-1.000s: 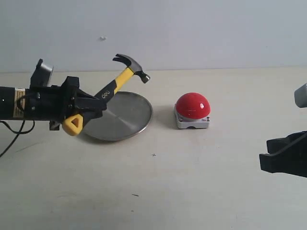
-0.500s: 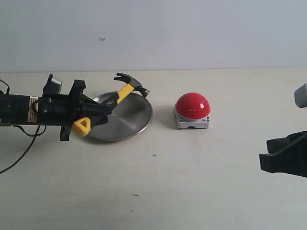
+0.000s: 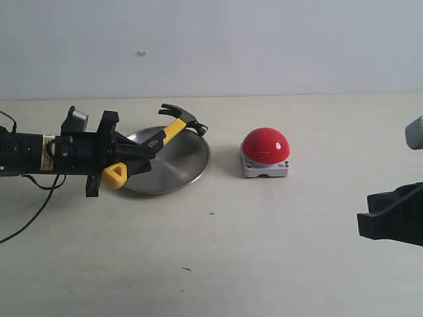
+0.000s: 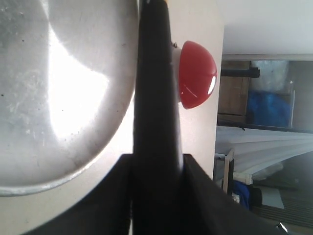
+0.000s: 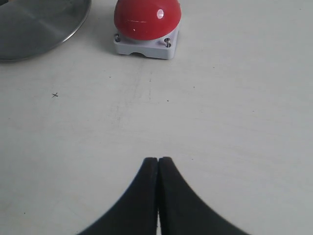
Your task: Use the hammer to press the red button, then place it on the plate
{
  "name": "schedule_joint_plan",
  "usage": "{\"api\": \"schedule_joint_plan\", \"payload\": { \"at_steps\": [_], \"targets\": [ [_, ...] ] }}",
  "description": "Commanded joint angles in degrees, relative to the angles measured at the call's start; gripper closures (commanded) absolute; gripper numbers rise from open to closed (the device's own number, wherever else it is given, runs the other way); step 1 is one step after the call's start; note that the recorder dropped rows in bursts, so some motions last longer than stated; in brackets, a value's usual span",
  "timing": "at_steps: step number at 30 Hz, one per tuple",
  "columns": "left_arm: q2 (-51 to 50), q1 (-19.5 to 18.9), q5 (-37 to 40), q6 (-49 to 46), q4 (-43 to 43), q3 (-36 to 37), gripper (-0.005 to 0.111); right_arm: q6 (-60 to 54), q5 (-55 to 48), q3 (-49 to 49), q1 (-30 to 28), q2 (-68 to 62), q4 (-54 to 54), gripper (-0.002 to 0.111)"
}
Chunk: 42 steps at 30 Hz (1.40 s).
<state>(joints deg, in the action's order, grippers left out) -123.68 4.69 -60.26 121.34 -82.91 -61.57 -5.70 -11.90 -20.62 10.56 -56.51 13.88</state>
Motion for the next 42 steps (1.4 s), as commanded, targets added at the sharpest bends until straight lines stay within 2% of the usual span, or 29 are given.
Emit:
{"api": "schedule_joint_plan", "payload": {
  "at_steps": [1, 6, 8, 11, 13, 21, 26, 30, 32, 35, 36, 42],
  "targets": [
    [0.37, -0.21, -0.13, 0.31, 0.48, -0.61, 0.107, -0.26, 0.0, 0.15, 0.04, 0.46, 0.15, 0.108],
    [0.37, -0.21, 1.25, 0.31, -1.08, -0.61, 0.104, -0.26, -0.12, 0.15, 0.04, 0.46, 0.15, 0.108],
    [0.37, -0.31, 1.37, 0.31, -1.96, -0.61, 0.093, -0.26, -0.12, 0.15, 0.04, 0.46, 0.15, 0.108],
    [0.37, -1.01, 1.47, 0.31, -2.18, -0.61, 0.069, -0.26, -0.12, 0.15, 0.04, 0.46, 0.15, 0.108],
    [0.37, -1.66, 1.46, 0.31, -2.83, -0.61, 0.061, -0.26, -0.12, 0.15, 0.04, 0.46, 0.15, 0.108],
    [0.37, -4.86, 1.58, 0.31, -5.75, -0.61, 0.055, -0.26, -0.12, 0.15, 0.04, 0.46, 0.15, 0.108],
    [0.37, -8.2, 0.47, 0.31, -8.92, -0.61, 0.055, -0.26, -0.02, 0.15, 0.04, 0.46, 0.15, 0.108],
    [0.61, -9.92, -4.62, -3.42, -8.97, -0.61, 0.057, -1.48, 2.74, 0.15, 0.04, 0.51, 0.15, 0.108],
    [1.2, -10.16, -6.89, -7.23, -8.24, -0.35, 0.069, -2.05, 4.35, 0.15, 0.04, 0.6, 0.15, 0.108],
    [3.19, -10.25, -8.07, -13.98, -6.51, 1.5, 0.101, -2.67, 6.77, 0.82, 0.04, 2.41, 0.15, 0.108],
    [4.17, -10.25, -8.64, -18.15, -5.61, 2.41, 0.106, -2.95, 8.23, 1.57, 0.04, 3.56, 0.15, 0.108],
    [13.67, -10.25, -8.66, -35.39, 4.9, 12.46, 0.107, -2.71, 17.83, 7.58, 0.04, 15.84, 0.15, 0.108]
  ]
}}
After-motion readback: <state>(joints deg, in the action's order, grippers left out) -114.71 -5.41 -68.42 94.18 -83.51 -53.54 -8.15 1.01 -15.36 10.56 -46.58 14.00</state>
